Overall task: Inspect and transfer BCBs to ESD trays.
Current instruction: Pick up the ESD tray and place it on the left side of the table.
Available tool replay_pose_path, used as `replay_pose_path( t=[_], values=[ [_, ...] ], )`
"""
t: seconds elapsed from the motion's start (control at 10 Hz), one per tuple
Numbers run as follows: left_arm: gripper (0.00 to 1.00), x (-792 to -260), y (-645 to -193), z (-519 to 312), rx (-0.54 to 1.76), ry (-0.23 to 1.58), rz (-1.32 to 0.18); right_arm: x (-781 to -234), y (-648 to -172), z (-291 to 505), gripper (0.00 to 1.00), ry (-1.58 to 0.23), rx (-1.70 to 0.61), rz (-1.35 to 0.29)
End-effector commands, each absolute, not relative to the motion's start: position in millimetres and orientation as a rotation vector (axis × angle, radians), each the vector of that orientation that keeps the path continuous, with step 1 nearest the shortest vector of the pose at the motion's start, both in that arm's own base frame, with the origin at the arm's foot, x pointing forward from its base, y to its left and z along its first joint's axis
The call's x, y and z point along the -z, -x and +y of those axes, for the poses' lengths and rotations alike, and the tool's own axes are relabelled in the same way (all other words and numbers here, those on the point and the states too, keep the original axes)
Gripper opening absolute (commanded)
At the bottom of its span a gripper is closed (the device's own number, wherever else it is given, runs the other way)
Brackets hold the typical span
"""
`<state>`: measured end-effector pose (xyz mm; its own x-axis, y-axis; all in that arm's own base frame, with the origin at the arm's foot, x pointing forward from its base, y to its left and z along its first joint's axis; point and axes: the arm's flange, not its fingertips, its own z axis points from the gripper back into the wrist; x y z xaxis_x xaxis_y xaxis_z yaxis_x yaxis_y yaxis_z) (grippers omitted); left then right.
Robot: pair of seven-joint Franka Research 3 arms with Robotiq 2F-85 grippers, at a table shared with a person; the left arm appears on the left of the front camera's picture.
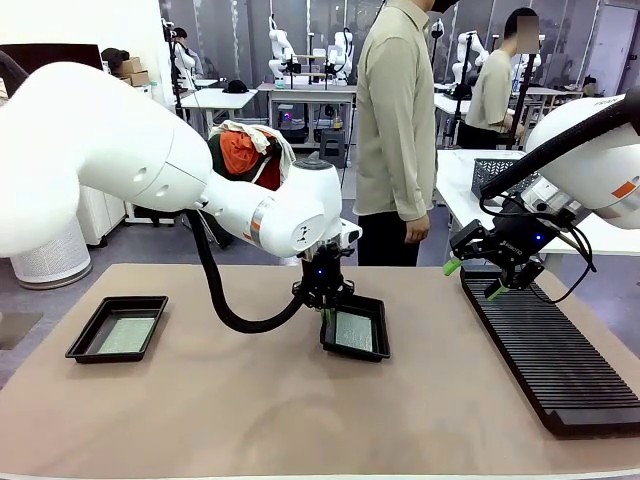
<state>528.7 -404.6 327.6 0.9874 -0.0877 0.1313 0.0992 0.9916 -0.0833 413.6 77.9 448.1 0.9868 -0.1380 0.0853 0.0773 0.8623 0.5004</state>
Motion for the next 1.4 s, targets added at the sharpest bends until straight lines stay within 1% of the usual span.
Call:
replay_pose_path(
  t=[0.0, 0.7, 1.3],
  values=[
    [0.00, -331, -514, -380, 0.099, 0.144, -0.142, -450, -413, 79, 1.00, -0.510, 0.135, -0.113],
    [0.00, -339, -496, -304, 0.058, 0.339, -0.160, -450, -413, 79, 1.00, -0.510, 0.135, -0.113],
    [0.00, -344, -484, -225, 0.021, 0.375, -0.197, -450, -413, 79, 1.00, -0.510, 0.135, -0.113]
  ],
)
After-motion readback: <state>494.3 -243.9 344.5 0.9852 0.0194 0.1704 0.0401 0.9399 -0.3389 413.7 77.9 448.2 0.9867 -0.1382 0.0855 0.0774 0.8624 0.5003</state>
